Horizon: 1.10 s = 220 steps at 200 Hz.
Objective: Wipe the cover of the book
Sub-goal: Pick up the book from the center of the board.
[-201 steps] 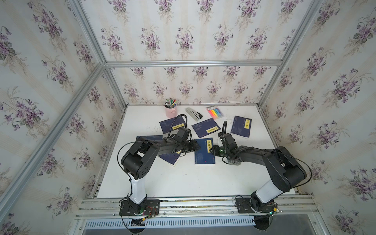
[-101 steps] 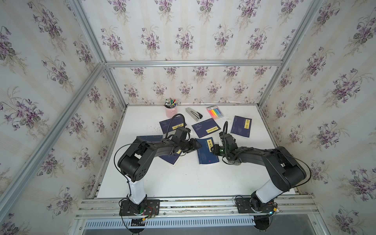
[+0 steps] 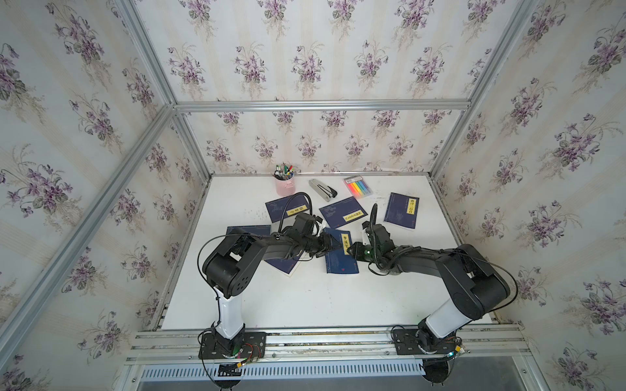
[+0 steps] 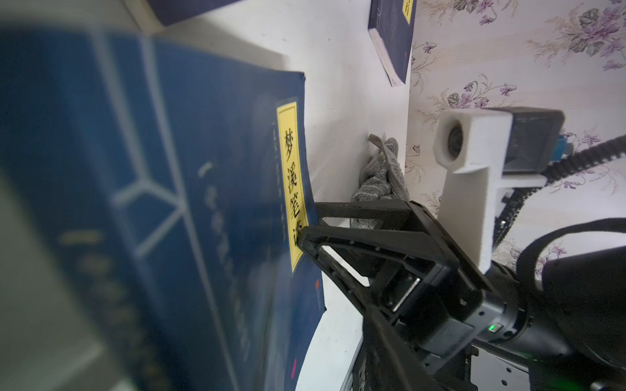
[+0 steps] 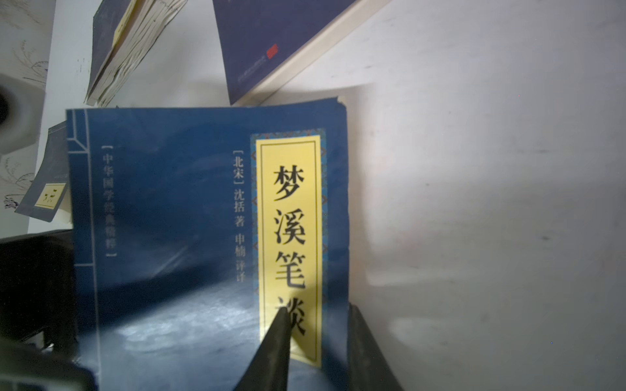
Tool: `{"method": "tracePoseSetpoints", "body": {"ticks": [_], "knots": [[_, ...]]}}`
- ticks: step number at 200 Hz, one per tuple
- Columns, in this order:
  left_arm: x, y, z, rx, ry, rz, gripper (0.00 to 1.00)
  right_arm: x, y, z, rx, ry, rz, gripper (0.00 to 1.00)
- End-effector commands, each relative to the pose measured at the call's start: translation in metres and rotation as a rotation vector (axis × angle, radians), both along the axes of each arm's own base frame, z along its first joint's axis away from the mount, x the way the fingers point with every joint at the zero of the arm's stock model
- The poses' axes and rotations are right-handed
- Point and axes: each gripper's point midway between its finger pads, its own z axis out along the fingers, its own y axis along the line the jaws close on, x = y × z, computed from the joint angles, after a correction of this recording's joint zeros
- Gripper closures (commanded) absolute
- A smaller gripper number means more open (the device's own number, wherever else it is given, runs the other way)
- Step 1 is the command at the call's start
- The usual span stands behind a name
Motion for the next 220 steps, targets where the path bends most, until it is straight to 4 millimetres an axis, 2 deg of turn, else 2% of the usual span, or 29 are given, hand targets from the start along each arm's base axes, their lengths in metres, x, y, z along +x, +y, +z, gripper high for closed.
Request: {"method": "tracePoseSetpoints", "body": {"ticks": [1, 29, 52, 91, 115, 142, 170, 220], "knots": [[0.001, -0.004, 0.010, -0.027, -0.026, -0.015, 0.49, -0.032, -0.009, -0.023, -0.043, 0.154, 0.017, 0.71], [0.000, 0.004, 0.008, 0.040, -0.047, -0.017, 0.53, -0.032, -0.009, -0.022, -0.046, 0.149, 0.013, 0.71], [-0.002, 0.011, 0.006, 0.097, -0.063, -0.022, 0.61, -0.031, -0.010, -0.021, -0.047, 0.147, 0.011, 0.69], [-0.005, 0.016, 0.006, 0.135, -0.079, -0.042, 0.87, -0.025, -0.012, -0.012, -0.069, 0.108, 0.013, 0.58], [-0.008, 0.013, 0.014, 0.105, -0.099, -0.068, 0.97, -0.019, -0.011, 0.001, -0.071, 0.062, 0.027, 0.52], [-0.011, 0.008, 0.029, 0.054, -0.148, -0.121, 0.99, -0.019, -0.001, 0.022, -0.008, 0.009, 0.076, 0.44], [-0.015, 0.003, 0.055, -0.035, -0.216, -0.189, 1.00, -0.020, 0.011, 0.050, 0.080, -0.064, 0.124, 0.38], [-0.017, 0.000, 0.094, -0.168, -0.303, -0.279, 1.00, -0.020, 0.009, 0.088, 0.148, -0.184, 0.144, 0.30]]}}
